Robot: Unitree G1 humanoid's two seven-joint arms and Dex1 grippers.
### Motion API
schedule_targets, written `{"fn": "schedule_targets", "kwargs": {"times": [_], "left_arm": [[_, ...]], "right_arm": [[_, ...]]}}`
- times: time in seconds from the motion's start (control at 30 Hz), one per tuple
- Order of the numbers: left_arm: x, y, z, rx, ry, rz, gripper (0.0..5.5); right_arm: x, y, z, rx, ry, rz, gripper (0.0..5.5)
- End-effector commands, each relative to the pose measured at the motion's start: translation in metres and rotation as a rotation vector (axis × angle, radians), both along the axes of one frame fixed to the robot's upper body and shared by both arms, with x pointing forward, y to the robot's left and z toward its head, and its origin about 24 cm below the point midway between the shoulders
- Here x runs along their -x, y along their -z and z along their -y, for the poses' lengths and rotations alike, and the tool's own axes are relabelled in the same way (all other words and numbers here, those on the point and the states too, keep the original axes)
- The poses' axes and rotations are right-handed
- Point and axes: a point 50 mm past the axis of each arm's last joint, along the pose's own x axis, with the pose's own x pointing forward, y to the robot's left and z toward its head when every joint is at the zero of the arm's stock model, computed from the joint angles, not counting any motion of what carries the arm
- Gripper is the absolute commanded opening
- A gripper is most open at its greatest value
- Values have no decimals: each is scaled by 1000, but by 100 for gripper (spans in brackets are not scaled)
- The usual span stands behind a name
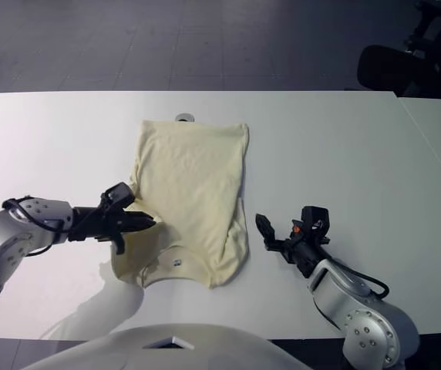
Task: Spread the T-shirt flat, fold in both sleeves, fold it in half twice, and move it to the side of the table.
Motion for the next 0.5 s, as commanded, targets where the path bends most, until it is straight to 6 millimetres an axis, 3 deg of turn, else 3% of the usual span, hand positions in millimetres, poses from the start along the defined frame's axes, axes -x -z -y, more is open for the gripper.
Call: {"fn": "schedule_targets", "kwargs": {"times": [0.03,0.2,0.33,0.5], "left_arm": [[-9,-21,7,138,-67,18,138],[-18,-36,0,170,-138,45,223],[-19,-34,-10,125,-182,58,289],[-16,-31,-8,123,-187,63,375]], "right_arm": [[-9,6,-5,3,-42,-18,540],[-16,18,-10,10,-105,-61,540],[-17,22,-12,6,-133,-76,474],[-19,25,-16,6,-181,-88,390]]}}
